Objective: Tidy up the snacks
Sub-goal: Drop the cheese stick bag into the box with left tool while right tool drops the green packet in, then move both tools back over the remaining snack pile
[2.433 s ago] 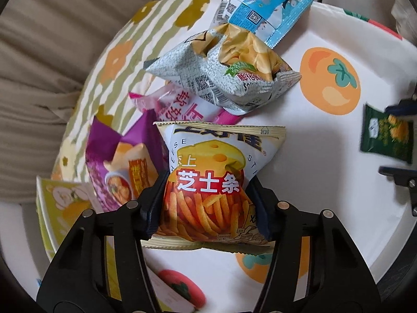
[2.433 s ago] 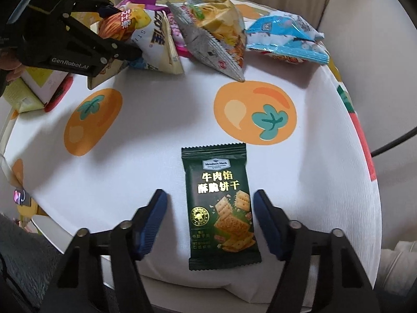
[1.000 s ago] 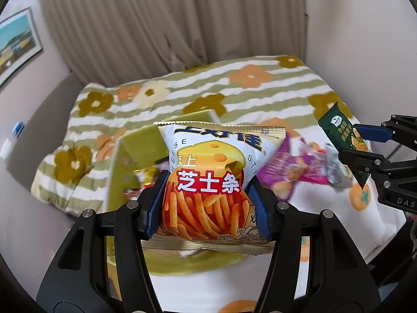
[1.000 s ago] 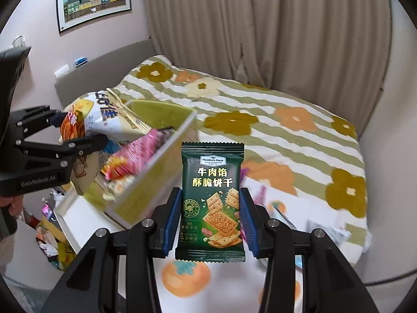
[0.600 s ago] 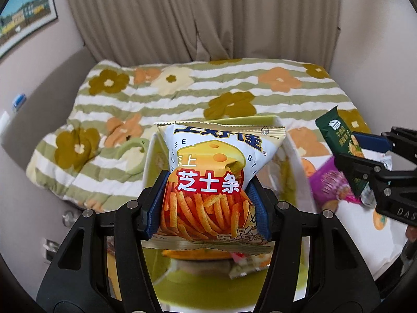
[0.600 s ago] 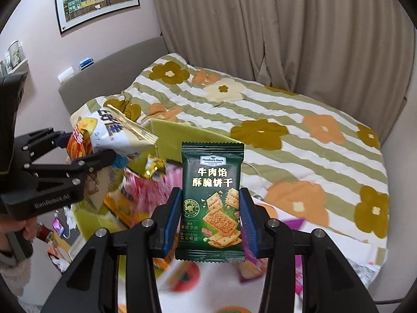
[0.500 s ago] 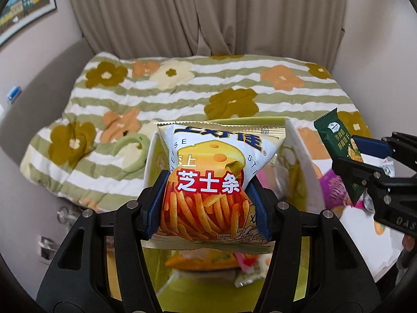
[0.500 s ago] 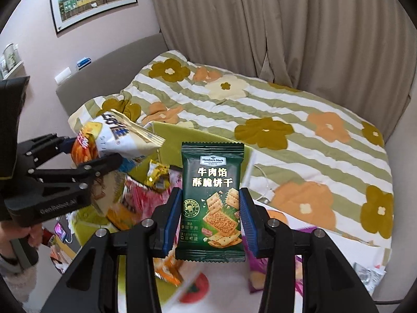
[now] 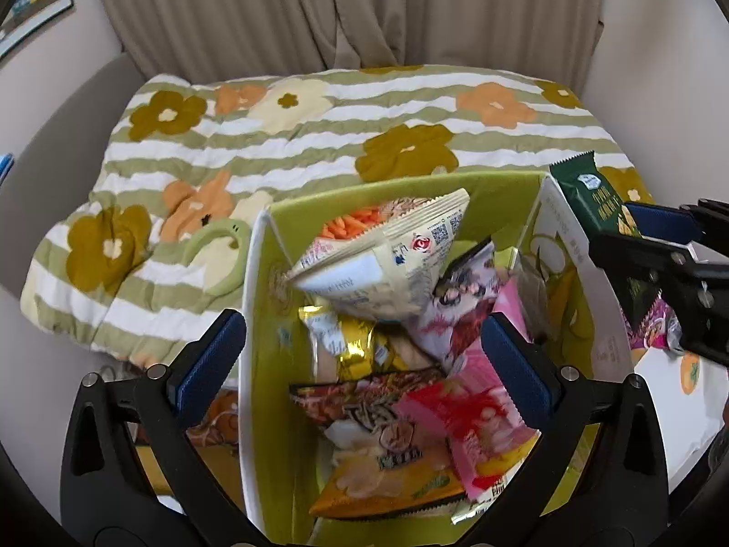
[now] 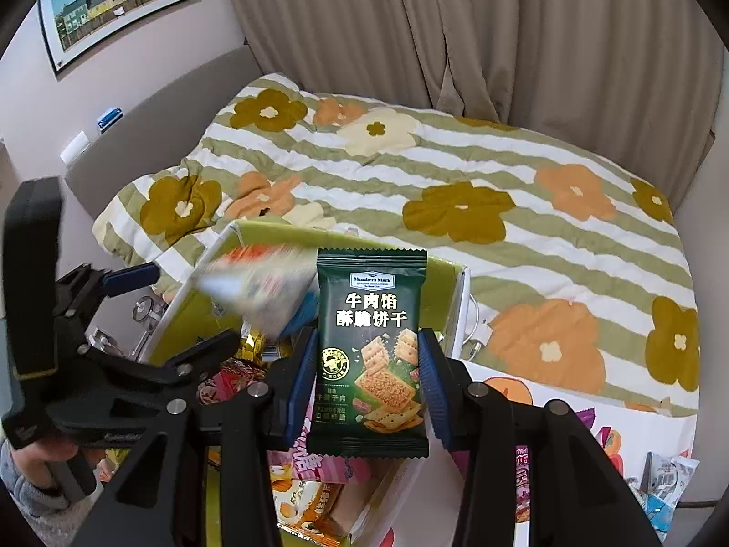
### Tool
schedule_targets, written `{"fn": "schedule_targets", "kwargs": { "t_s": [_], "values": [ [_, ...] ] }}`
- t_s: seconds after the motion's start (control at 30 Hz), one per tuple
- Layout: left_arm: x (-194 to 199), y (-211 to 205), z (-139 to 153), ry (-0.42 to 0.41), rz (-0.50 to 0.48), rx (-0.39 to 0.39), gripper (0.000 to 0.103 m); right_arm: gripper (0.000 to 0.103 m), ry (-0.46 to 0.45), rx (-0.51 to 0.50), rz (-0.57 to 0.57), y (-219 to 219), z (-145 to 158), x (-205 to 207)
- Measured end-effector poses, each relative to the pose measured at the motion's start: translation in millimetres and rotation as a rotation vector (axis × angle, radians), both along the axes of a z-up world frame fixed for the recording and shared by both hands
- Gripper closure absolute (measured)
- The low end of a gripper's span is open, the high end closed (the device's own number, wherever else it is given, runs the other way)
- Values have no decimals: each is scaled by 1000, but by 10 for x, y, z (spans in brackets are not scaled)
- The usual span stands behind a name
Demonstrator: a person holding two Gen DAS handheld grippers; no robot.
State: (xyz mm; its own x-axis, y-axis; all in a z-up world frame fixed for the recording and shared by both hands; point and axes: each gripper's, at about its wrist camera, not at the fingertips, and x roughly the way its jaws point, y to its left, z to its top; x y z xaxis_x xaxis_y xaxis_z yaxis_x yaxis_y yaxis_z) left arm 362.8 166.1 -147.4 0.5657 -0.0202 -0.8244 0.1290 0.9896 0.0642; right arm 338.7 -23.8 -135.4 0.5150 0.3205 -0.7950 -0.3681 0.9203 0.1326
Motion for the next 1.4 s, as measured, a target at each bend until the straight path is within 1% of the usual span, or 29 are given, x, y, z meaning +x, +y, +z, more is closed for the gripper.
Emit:
{"fn": "schedule_targets", "kwargs": {
  "t_s": [0.07,0.13,0.3,0.4,0.43,0.47,0.5,0.53,0.57,0.67,0.77,0.93,1.27,1.4],
  "values": [
    [-43,19,-11,7,11,-22,1,63,10,9,-3,-2,-18,26],
    [-83,17,-23,14,26,-27,1,63,20,16,-1,-3,-34,69],
    [-121,-5,-23,12,40,5,1,63,59,49,5,28,-99,256],
    [-119,-4,-8,5,53,23,1,63,64,57,-10,57,-138,353],
    [-119,-2,-5,5,57,23,1,57,73,60,-13,70,-154,381],
    [-118,-1,1,4,60,22,1,45,88,61,-17,77,-178,407],
    [-126,0,5,2,63,20,1,36,89,62,-20,68,-184,410],
    [-131,2,6,2,66,19,1,14,85,68,-23,58,-188,402],
    [-141,-1,5,2,67,19,1,4,81,75,-21,46,-186,388],
    [-176,-7,17,3,73,25,1,4,78,81,-19,14,-180,339],
    [-217,5,38,1,78,25,1,4,76,61,-12,12,-176,276],
    [-317,28,106,-13,87,23,1,4,66,76,-3,-2,-131,142],
    [-631,5,328,-57,94,10,1,4,6,54,4,-22,132,-194],
    [-752,-47,410,-71,73,-5,1,4,-28,47,-9,-50,224,-375]
  ]
}}
